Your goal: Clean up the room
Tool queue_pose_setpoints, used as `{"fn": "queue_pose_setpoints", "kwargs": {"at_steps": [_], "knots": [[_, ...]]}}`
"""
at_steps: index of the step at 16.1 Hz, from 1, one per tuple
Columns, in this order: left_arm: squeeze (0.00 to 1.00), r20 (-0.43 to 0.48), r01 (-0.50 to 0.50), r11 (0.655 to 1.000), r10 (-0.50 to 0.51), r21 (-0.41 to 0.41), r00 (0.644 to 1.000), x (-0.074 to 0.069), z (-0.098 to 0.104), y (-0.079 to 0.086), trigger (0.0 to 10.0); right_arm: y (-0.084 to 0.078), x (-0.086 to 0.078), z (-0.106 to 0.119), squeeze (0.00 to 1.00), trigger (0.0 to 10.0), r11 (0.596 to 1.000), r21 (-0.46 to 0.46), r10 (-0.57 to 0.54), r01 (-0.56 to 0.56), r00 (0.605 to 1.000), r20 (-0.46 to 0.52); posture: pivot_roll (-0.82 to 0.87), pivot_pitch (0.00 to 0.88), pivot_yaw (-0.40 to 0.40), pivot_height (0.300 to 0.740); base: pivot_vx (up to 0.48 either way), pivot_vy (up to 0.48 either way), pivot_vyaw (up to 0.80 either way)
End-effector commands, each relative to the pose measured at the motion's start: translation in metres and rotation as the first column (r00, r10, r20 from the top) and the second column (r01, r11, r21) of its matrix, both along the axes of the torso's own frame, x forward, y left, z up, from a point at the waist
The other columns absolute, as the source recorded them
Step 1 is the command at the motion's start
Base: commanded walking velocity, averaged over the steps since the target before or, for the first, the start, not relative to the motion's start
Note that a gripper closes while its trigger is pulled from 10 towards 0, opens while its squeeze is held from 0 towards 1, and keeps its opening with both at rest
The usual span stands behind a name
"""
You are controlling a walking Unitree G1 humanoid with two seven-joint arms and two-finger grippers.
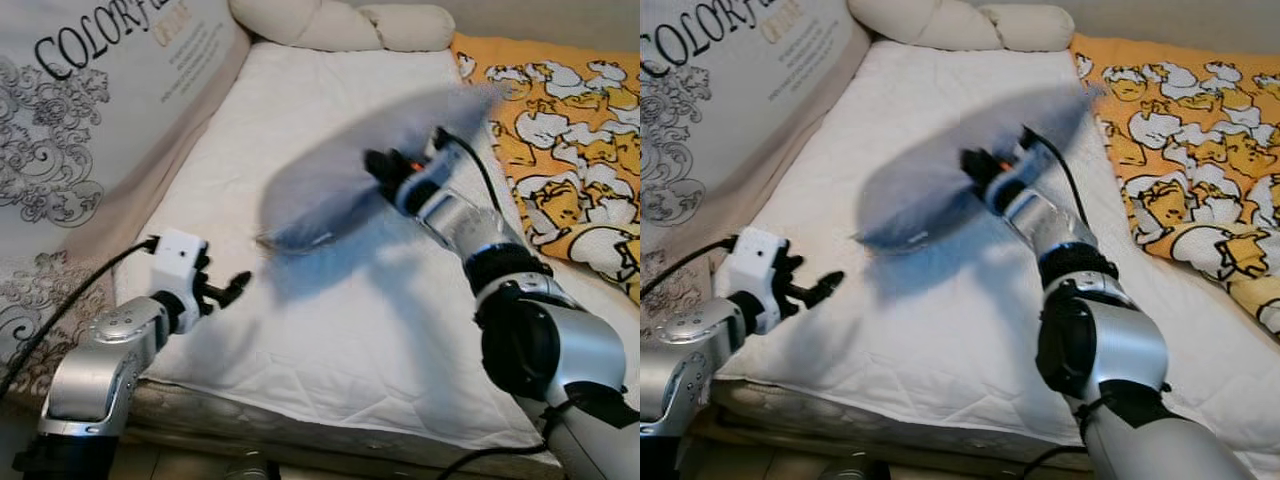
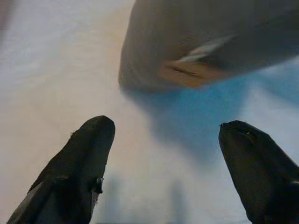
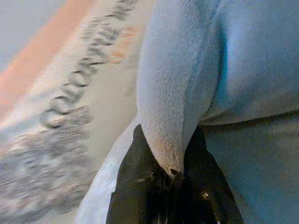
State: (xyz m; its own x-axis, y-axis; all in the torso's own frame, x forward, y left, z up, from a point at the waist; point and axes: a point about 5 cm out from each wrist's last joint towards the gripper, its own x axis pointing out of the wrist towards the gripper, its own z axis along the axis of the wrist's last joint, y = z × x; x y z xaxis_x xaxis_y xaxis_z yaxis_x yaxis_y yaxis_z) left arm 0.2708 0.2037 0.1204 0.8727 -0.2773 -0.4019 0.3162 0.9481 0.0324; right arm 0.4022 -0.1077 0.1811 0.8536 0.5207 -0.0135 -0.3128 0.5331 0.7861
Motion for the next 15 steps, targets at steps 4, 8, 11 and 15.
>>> {"fn": "queue_pose_setpoints", "kwargs": {"at_steps": [4,8,11,15], "knots": [[0.0,0.095,-0.293,0.956,0.291,0.015,0.952,0.011,0.012,0.04,10.0,-0.022,-0.009,0.022,0.0,0.0,0.983,0.14,0.105,-0.118,0.99,0.099,0.13,0.0,-0.013,0.74,0.0,0.0,0.0],[0.0,0.148,-0.463,0.886,0.457,0.009,0.877,0.018,0.018,0.073,10.0,-0.047,-0.05,-0.07,0.0,0.0,0.984,-0.002,0.175,-0.177,0.976,-0.133,0.1,0.0,0.017,0.74,0.0,0.0,0.0],[0.0,0.072,-0.327,0.945,0.326,0.013,0.943,0.026,0.005,0.052,10.0,-0.067,-0.076,-0.127,0.0,0.0,0.969,-0.202,0.073,-0.141,0.948,-0.311,0.1,0.0,0.017,0.74,0.0,0.0,0.0],[1.0,0.002,-0.121,0.991,0.121,-0.058,0.993,0.044,-0.016,0.009,10.0,-0.089,-0.093,-0.152,0.0,0.0,0.916,-0.383,-0.03,-0.118,0.933,-0.36,0.09,0.0,0.018,0.74,0.0,0.0,0.0]]}}
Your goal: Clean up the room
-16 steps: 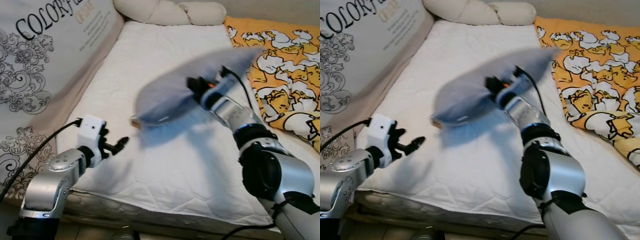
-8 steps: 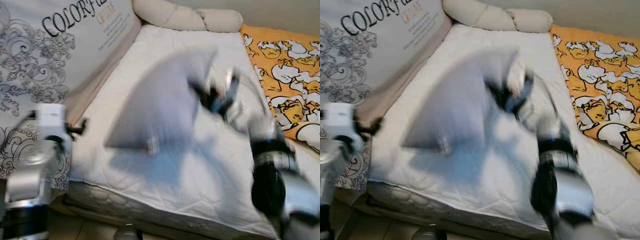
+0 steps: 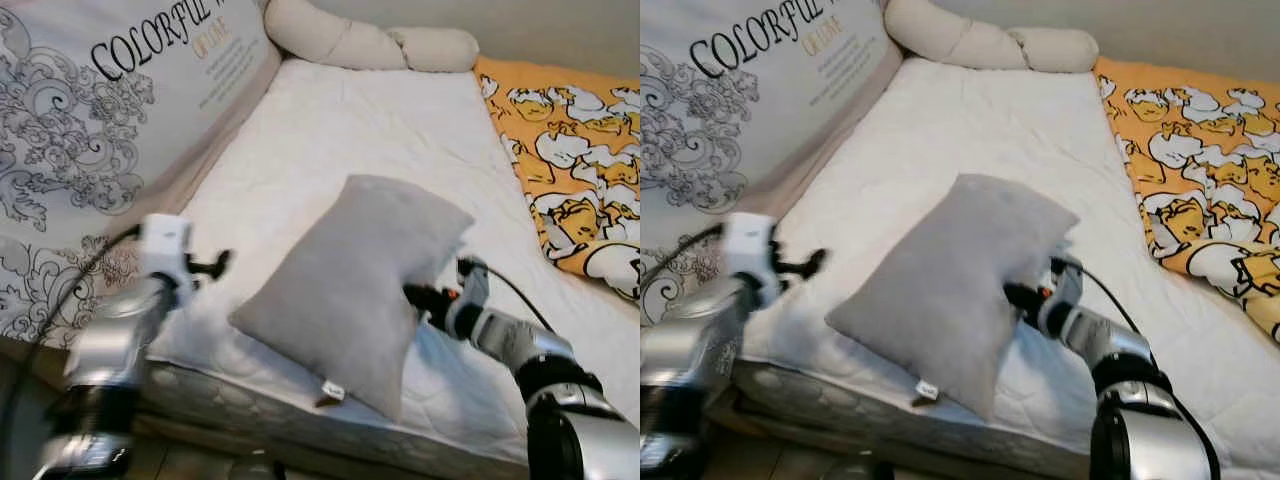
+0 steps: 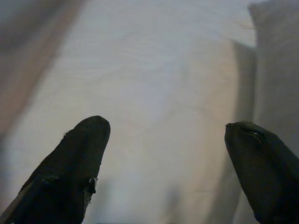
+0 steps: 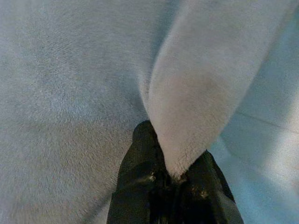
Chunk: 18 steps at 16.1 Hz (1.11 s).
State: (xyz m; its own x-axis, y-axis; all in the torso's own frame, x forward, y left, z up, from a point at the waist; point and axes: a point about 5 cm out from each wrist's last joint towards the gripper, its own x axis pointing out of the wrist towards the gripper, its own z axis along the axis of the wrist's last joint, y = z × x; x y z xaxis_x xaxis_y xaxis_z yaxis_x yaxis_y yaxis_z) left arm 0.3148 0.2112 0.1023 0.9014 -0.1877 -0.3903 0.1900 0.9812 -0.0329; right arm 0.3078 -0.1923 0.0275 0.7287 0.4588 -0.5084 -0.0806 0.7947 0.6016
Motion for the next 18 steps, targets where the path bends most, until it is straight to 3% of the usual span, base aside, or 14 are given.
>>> {"fn": "queue_pose_setpoints", "kwargs": {"at_steps": [1,2,4,6,9,14,17,18], "knots": [[1.0,-0.005,0.025,1.0,-0.025,-0.018,1.0,0.007,-0.002,-0.005,10.0,-0.008,-0.001,-0.002,0.0,0.0,0.996,-0.085,0.016,-0.015,1.0,0.016,0.08,0.0,0.017,0.74,0.0,0.0,0.0],[1.0,-0.017,0.056,0.998,-0.056,-0.002,0.998,0.014,-0.006,-0.01,10.0,-0.014,-0.004,-0.006,0.0,0.0,0.989,-0.15,0.01,-0.008,1.0,0.017,0.07,0.0,0.016,0.74,0.0,0.0,0.0],[1.0,-0.045,0.05,0.997,-0.053,-0.066,0.998,0.026,-0.009,-0.016,10.0,-0.021,-0.008,-0.01,0.0,0.0,0.985,-0.174,-0.023,0.024,1.0,0.009,0.07,0.0,0.017,0.74,0.0,0.0,0.0],[1.0,-0.086,0.052,0.987,-0.065,-0.151,0.994,0.032,-0.014,-0.022,10.0,-0.026,-0.012,-0.014,0.0,0.0,0.975,-0.223,-0.015,0.014,1.0,-0.002,0.07,0.0,0.017,0.74,0.0,0.0,0.0],[1.0,-0.096,0.108,0.951,-0.141,-0.288,0.985,0.038,-0.018,-0.048,10.0,-0.026,-0.012,-0.015,0.0,0.0,0.973,-0.23,-0.024,0.023,1.0,0.001,0.05,0.0,0.009,0.74,0.0,0.0,0.0],[1.0,-0.118,0.274,0.857,-0.356,-0.436,0.927,0.031,-0.028,-0.088,10.0,-0.024,-0.008,-0.011,0.0,0.0,0.972,-0.236,-0.008,0.011,1.0,0.014,0.04,0.0,-0.007,0.74,0.0,0.0,0.0],[1.0,-0.125,0.316,0.831,-0.413,-0.458,0.902,0.028,-0.032,-0.097,10.0,-0.022,-0.005,-0.009,0.0,0.0,0.972,-0.236,-0.002,0.007,1.0,0.021,0.04,0.0,-0.017,0.74,0.0,0.0,0.0],[1.0,-0.085,0.38,0.773,-0.484,-0.508,0.871,0.025,-0.03,-0.104,10.0,-0.02,-0.002,-0.006,0.0,0.0,0.972,-0.236,0.009,-0.002,1.0,0.029,0.04,0.0,-0.021,0.74,0.0,0.0,0.0]]}}
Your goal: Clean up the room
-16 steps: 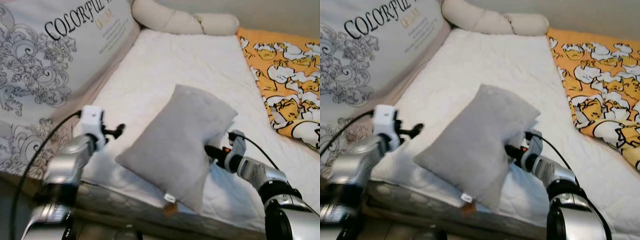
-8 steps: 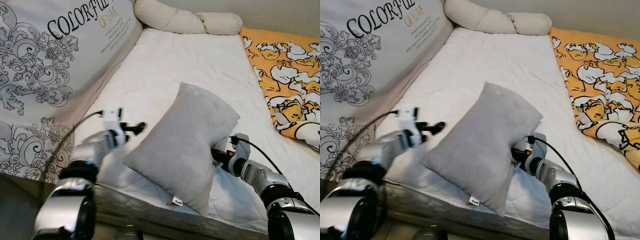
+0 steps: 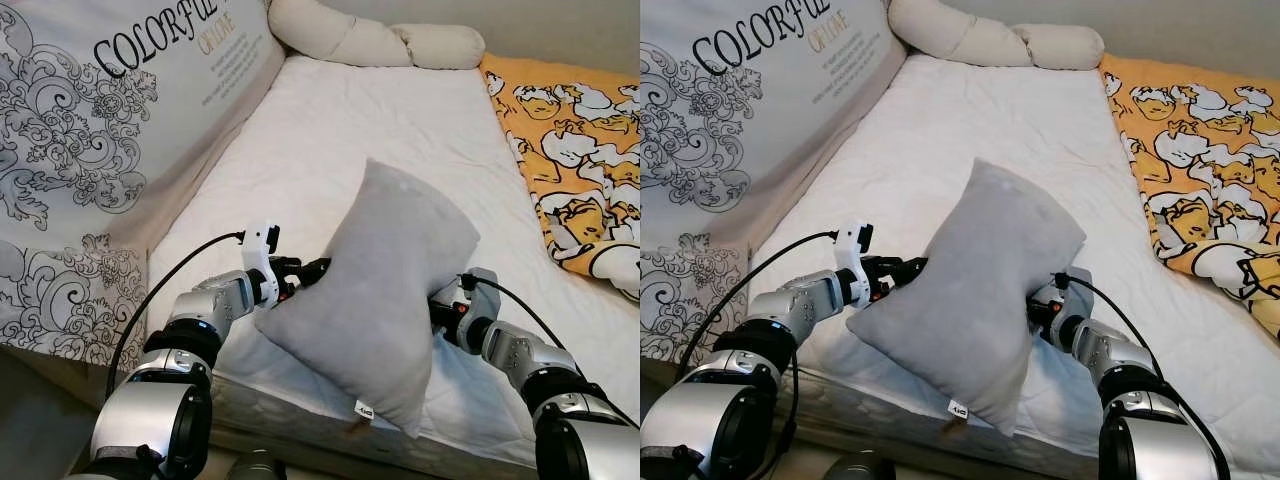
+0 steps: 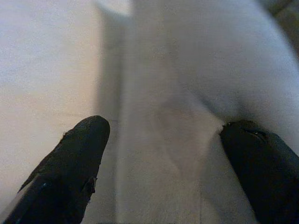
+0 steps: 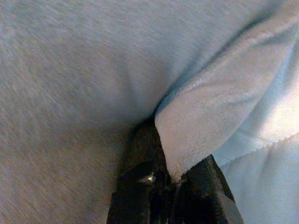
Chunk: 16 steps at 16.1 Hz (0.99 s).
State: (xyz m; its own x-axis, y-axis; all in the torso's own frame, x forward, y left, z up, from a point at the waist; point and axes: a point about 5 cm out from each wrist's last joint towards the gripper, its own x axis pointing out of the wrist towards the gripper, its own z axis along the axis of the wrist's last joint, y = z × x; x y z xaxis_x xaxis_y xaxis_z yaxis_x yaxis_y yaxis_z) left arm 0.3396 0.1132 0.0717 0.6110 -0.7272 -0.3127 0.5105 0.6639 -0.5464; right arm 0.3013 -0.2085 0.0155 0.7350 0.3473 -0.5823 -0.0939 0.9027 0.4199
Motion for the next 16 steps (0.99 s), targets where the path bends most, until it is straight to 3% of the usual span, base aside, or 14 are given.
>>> {"fn": "queue_pose_setpoints", "kwargs": {"at_steps": [1,6,8,9,10,11,13,14,15,16], "knots": [[1.0,0.024,0.09,0.989,-0.088,-0.12,0.996,-0.002,0.008,-0.014,10.0,-0.001,0.008,0.009,0.0,0.0,1.0,-0.026,0.009,-0.008,1.0,0.023,0.04,0.0,-0.023,0.74,0.0,0.0,0.0],[1.0,0.046,0.091,0.948,-0.081,-0.304,0.996,0.0,0.021,-0.017,10.0,0.002,0.013,0.013,0.0,0.0,0.999,-0.029,0.023,-0.022,0.999,0.037,0.05,0.0,-0.031,0.74,0.0,0.0,0.0],[1.0,0.042,0.128,0.936,-0.12,-0.328,0.992,-0.003,0.022,-0.018,10.0,0.004,0.016,0.017,0.0,0.0,0.999,-0.03,0.041,-0.04,0.998,0.05,0.05,0.0,-0.031,0.74,0.0,0.0,0.0],[0.84,0.039,0.222,0.961,-0.219,-0.163,0.975,-0.011,0.009,-0.022,10.0,0.006,0.019,0.019,0.0,0.0,0.998,-0.035,0.053,-0.051,0.997,0.059,0.05,0.0,-0.039,0.74,0.0,0.0,0.0],[0.64,0.009,0.286,0.957,-0.286,-0.057,0.958,-0.019,-0.003,-0.024,10.0,0.007,0.021,0.021,0.0,0.0,0.997,-0.039,0.064,-0.062,0.996,0.068,0.04,0.0,-0.032,0.74,0.0,0.0,0.0],[0.64,-0.001,0.294,0.955,-0.294,-0.045,0.956,-0.021,-0.006,-0.025,10.0,0.008,0.021,0.022,0.0,0.0,0.997,-0.041,0.068,-0.065,0.995,0.07,0.04,0.0,-0.032,0.74,0.0,0.0,0.0],[0.15,-0.061,0.193,0.981,-0.194,-0.027,0.979,-0.015,-0.009,-0.022,10.0,0.01,0.025,0.026,0.0,0.0,0.997,-0.044,0.071,-0.068,0.994,0.087,0.04,0.0,-0.026,0.74,0.0,0.0,0.0],[0.02,-0.068,0.174,0.984,-0.175,-0.023,0.982,-0.013,-0.008,-0.02,10.0,0.011,0.026,0.026,0.0,0.0,0.997,-0.042,0.074,-0.07,0.993,0.089,0.04,0.0,-0.026,0.74,0.0,0.0,0.0],[0.0,-0.067,0.176,0.984,-0.177,-0.027,0.982,-0.013,-0.007,-0.019,10.0,0.013,0.026,0.026,0.0,0.0,0.996,-0.04,0.077,-0.074,0.993,0.089,0.04,0.0,-0.026,0.74,0.0,0.0,0.0],[0.0,-0.074,0.164,0.986,-0.166,-0.033,0.983,-0.012,-0.006,-0.017,5.0,0.014,0.026,0.026,0.0,0.0,0.996,-0.039,0.08,-0.076,0.993,0.089,0.05,0.0,-0.026,0.74,0.0,0.0,0.0]]}}
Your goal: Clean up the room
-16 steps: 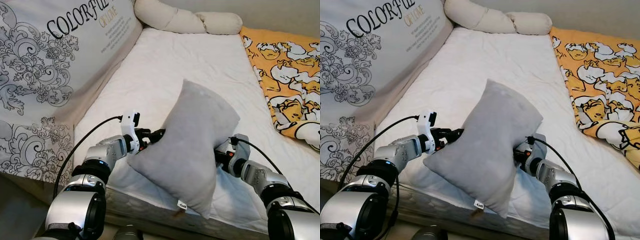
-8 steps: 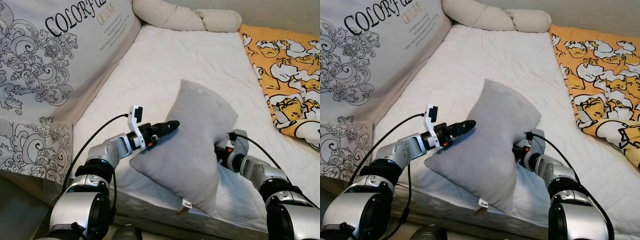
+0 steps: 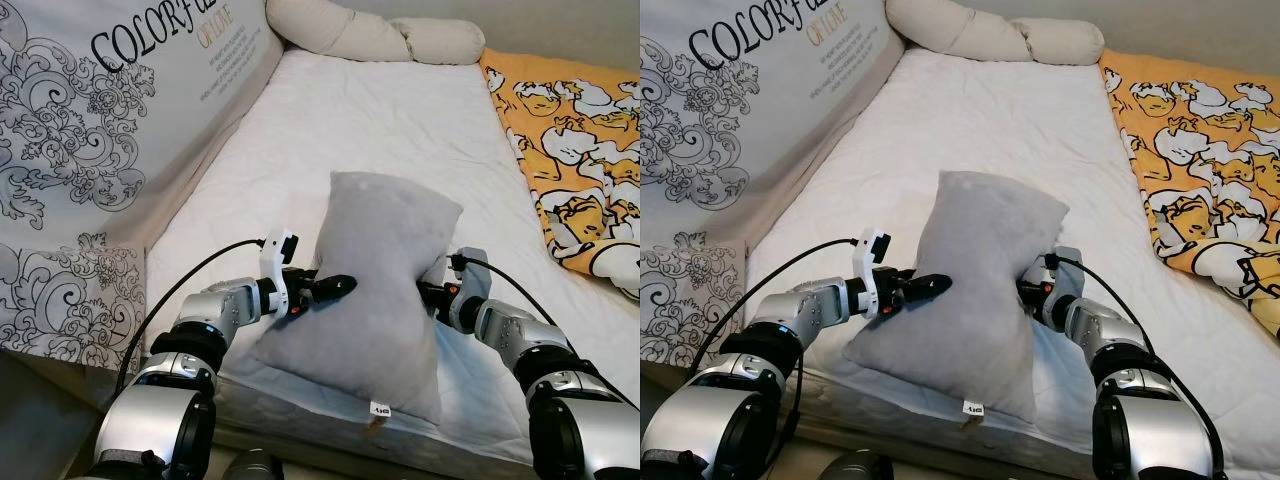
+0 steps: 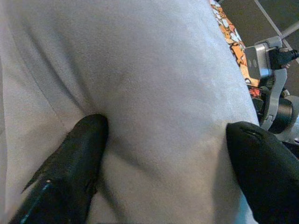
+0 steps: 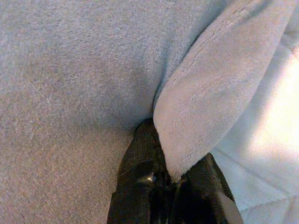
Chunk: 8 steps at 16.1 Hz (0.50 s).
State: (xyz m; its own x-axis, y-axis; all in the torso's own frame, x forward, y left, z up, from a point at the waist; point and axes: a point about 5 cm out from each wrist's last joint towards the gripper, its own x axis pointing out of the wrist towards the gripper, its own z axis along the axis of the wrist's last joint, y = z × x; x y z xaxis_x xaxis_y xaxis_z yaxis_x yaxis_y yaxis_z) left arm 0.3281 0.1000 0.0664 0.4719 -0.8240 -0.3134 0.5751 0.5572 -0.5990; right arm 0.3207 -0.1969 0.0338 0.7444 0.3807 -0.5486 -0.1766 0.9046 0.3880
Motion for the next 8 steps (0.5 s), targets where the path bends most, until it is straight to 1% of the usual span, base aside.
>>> {"fn": "queue_pose_setpoints", "kwargs": {"at_steps": [1,2,4,8], "knots": [[0.0,-0.023,0.005,1.0,-0.005,0.004,1.0,0.0,0.0,-0.003,2.4,0.004,0.006,0.007,0.0,0.0,1.0,-0.007,0.015,-0.014,0.999,0.032,0.05,0.0,-0.026,0.74,0.0,0.0,0.0],[0.0,-0.024,-0.005,1.0,0.005,0.002,1.0,0.001,0.0,-0.001,0.0,0.005,0.007,0.007,0.0,0.0,1.0,-0.004,0.017,-0.017,0.999,0.032,0.06,0.0,-0.028,0.74,0.0,0.0,0.0],[0.0,-0.018,-0.02,1.0,0.019,-0.015,1.0,0.002,0.001,0.0,0.0,0.009,0.008,0.007,0.0,0.0,1.0,0.003,0.026,-0.026,0.999,0.036,0.07,0.0,-0.03,0.74,0.0,0.0,0.0],[0.0,-0.018,0.009,1.0,-0.009,-0.008,1.0,0.0,0.001,-0.002,0.0,0.015,0.009,0.009,0.0,0.0,0.999,0.012,0.038,-0.039,0.998,0.044,0.07,0.0,-0.028,0.74,0.0,0.0,0.0]]}}
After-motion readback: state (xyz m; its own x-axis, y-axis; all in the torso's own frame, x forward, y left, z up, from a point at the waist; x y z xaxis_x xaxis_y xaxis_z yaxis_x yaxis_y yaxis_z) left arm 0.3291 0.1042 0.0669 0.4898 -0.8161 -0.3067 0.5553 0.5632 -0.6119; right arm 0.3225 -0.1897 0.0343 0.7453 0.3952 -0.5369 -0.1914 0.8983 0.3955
